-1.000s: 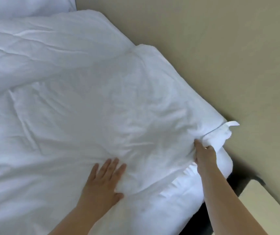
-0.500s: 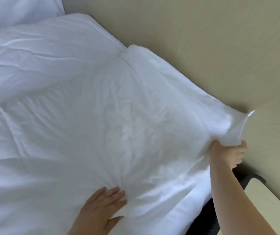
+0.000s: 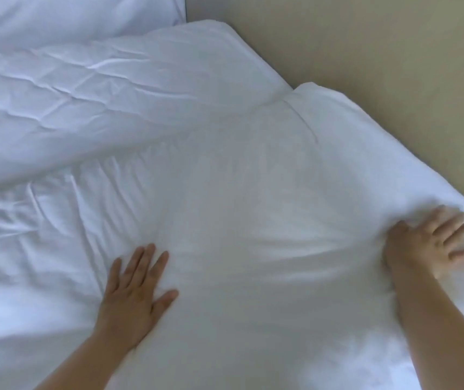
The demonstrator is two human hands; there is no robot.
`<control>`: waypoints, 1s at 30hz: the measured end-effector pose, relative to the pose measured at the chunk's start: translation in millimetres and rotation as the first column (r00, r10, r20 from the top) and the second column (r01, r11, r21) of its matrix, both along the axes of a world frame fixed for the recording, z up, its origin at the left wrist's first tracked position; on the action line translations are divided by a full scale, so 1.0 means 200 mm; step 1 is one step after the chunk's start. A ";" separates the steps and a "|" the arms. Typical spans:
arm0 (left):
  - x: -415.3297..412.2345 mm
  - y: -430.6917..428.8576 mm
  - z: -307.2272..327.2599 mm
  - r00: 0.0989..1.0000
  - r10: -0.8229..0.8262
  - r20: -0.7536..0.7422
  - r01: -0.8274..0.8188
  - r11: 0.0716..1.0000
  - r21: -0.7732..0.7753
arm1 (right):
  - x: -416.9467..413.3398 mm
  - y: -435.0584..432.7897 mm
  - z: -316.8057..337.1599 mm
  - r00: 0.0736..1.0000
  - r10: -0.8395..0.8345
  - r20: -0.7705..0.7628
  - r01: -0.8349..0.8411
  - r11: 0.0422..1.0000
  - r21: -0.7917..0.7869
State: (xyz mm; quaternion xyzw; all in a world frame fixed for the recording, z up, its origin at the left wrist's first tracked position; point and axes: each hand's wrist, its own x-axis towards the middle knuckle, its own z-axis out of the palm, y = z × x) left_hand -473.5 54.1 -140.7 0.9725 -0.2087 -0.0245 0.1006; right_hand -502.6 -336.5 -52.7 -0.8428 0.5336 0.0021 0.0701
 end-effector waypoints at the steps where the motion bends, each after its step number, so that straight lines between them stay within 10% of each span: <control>1: 0.00 -0.01 -0.03 1.000 0.011 0.002 -0.011 1.000 -0.009 | 0.09 0.08 0.00 0.993 0.044 0.114 -0.040 0.998 -0.039; 4: 0.01 -0.03 -0.08 0.999 0.048 0.020 -0.047 0.998 -0.031 | 0.39 0.49 -0.04 0.777 0.581 0.244 -0.558 0.814 -0.162; 7: 0.00 0.00 -0.09 0.999 0.008 0.044 -0.007 1.000 -0.022 | 0.54 0.91 -0.19 0.286 0.958 -0.037 -0.956 0.287 0.050; 9: 0.01 0.03 -0.09 1.000 -0.005 0.018 0.006 1.000 -0.029 | 0.59 0.82 -0.26 0.292 0.939 -0.179 -0.945 0.313 0.098; 15: 0.02 0.02 -0.04 0.991 -0.018 -0.130 0.021 0.999 0.024 | 0.20 0.03 -0.11 0.790 0.453 -0.414 -0.513 0.858 -0.040; 20: -0.03 -0.01 0.00 0.989 0.061 -0.137 -0.052 0.996 0.066 | -0.43 -0.02 0.03 0.991 -0.058 -0.117 0.064 0.997 0.046; 23: -0.18 -0.15 0.10 0.971 0.075 -0.229 -0.112 0.982 -0.150 | -0.68 0.03 0.00 0.801 -0.534 0.269 0.409 0.818 0.405; 25: -0.33 -0.25 0.14 0.961 -0.136 -0.241 0.080 0.970 -0.231 | -0.75 0.03 -0.05 0.575 -0.731 0.367 0.315 0.612 0.726; 30: -0.56 -0.28 0.10 0.886 -0.399 -0.237 0.377 0.916 -0.135 | -0.72 0.00 -0.02 0.459 -0.804 0.378 0.133 0.483 0.865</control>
